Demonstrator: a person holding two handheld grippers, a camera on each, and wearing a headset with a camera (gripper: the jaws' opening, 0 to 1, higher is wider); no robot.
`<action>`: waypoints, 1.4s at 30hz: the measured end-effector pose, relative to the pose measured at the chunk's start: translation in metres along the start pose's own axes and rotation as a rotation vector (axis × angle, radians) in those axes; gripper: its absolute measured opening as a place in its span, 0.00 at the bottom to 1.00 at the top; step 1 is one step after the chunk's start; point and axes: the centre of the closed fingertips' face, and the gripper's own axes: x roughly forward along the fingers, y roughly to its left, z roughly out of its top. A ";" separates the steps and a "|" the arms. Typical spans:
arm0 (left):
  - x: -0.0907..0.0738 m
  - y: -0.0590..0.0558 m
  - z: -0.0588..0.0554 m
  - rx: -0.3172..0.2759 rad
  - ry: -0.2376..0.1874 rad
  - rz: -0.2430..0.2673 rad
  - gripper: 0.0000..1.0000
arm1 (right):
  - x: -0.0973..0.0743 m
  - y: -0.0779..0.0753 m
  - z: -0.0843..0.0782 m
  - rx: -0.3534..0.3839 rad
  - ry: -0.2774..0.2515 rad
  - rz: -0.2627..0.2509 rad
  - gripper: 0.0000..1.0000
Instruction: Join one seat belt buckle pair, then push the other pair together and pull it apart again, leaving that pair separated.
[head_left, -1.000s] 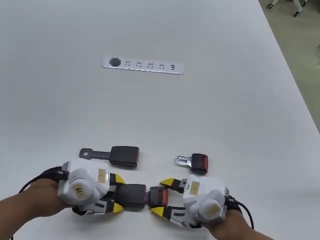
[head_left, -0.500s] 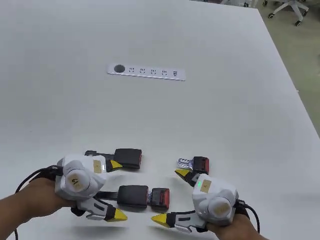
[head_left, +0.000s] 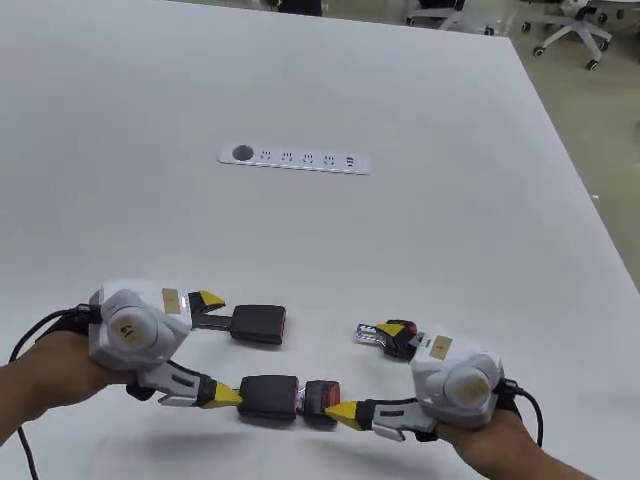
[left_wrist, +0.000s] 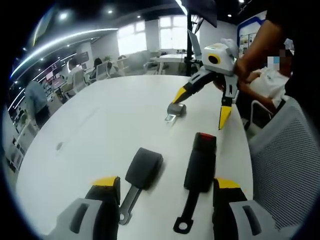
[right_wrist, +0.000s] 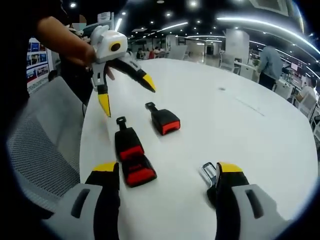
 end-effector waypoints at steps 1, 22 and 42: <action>-0.002 0.003 0.001 0.006 -0.001 0.005 0.78 | -0.003 -0.003 0.000 -0.002 0.001 -0.003 0.78; 0.001 0.041 0.009 -0.003 0.007 0.007 0.77 | -0.028 -0.069 -0.013 0.026 0.055 -0.018 0.74; 0.037 0.052 -0.009 0.003 0.041 -0.082 0.72 | -0.012 -0.086 -0.040 0.038 0.142 0.091 0.75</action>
